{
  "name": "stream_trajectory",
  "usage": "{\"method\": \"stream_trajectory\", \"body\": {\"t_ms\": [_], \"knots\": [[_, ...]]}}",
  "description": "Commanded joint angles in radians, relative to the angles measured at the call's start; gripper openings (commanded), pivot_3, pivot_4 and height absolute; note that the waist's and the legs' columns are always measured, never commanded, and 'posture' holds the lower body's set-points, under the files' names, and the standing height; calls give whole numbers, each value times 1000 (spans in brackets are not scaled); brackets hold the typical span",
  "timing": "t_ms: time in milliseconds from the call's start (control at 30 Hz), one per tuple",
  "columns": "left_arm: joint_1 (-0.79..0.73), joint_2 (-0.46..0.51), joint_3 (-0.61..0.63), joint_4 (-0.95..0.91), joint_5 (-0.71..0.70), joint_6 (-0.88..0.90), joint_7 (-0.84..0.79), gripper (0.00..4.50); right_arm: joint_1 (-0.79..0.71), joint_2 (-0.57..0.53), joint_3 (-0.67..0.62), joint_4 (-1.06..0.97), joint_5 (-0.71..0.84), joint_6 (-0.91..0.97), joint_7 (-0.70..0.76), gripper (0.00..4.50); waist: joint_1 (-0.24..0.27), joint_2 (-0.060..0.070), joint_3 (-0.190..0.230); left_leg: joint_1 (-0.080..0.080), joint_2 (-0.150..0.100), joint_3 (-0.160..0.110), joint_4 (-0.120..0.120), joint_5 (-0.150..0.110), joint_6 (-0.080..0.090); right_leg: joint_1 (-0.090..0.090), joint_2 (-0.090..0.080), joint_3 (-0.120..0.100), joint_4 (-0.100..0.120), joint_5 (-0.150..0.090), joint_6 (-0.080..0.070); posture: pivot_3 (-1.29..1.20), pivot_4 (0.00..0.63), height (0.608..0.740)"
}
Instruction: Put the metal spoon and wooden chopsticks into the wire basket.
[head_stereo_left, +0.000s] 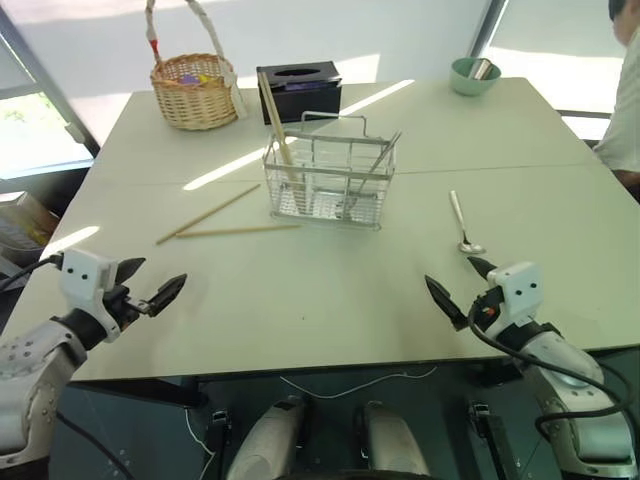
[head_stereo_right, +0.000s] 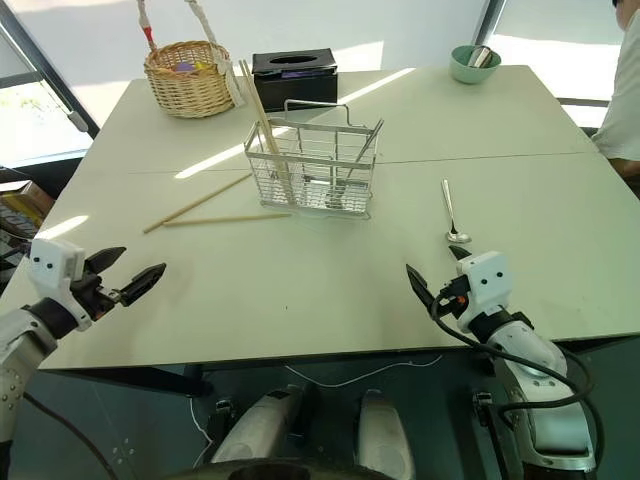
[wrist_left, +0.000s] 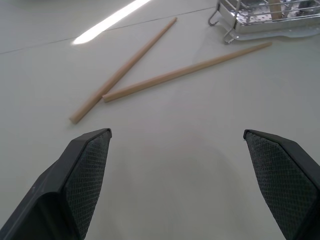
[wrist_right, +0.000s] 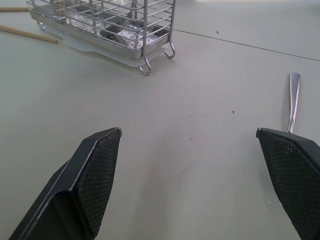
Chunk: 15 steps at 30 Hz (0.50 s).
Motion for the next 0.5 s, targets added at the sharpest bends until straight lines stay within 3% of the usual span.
{"method": "stream_trajectory", "body": {"t_ms": [33,500], "knots": [[-3,-3,11,-17,0,-33,-3,4471,-6,-9,-19,-50,10,-2,1,4500,0,0,0,0,0,0,0,0,0,0,0,0,0,0,0,0,150,725],[19,5,14,-31,-10,-8,-3,4471,-12,-4,-16,-71,10,19,-10,4500,0,0,0,0,0,0,0,0,0,0,0,0,0,0,0,0,150,725]]}}
